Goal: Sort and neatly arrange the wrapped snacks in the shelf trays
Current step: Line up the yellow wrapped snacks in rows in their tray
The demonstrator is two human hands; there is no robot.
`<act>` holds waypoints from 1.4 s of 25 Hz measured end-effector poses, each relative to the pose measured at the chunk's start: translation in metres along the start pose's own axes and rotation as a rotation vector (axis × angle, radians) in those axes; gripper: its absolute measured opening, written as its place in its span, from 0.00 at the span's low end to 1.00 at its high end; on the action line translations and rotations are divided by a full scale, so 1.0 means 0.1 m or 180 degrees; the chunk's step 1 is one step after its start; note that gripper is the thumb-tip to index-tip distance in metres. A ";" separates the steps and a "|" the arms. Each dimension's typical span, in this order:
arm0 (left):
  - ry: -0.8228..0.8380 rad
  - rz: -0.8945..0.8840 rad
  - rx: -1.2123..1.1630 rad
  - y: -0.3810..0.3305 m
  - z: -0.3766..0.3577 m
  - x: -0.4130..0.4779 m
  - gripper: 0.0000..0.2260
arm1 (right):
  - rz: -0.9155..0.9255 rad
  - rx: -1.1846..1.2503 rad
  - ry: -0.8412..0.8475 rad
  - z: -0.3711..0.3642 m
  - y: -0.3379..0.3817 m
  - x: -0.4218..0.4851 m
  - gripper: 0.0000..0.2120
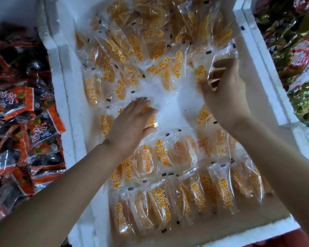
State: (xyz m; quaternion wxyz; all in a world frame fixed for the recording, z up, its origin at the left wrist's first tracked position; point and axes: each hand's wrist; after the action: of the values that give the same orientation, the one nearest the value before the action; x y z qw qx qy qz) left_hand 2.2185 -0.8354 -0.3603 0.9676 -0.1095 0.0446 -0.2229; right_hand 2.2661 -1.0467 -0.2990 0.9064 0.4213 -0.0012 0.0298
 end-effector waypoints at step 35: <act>0.0201 0.0063 -0.0040 -0.21 0.14 0.13 0.23 | 0.0092 -0.0212 0.1462 -0.41 -0.21 -0.06 0.22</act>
State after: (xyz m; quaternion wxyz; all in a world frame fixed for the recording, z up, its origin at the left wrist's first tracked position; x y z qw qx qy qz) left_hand 2.2231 -0.8566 -0.3427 0.9672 -0.1081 0.0777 -0.2163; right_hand 2.2598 -1.0286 -0.3416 0.8958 0.3733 0.1981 0.1378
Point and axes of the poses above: each hand's wrist, its own x-axis towards the middle knuckle, its own z-axis out of the back of the hand, y = z × x, and after that the axes turned 11 degrees about y, right-handed
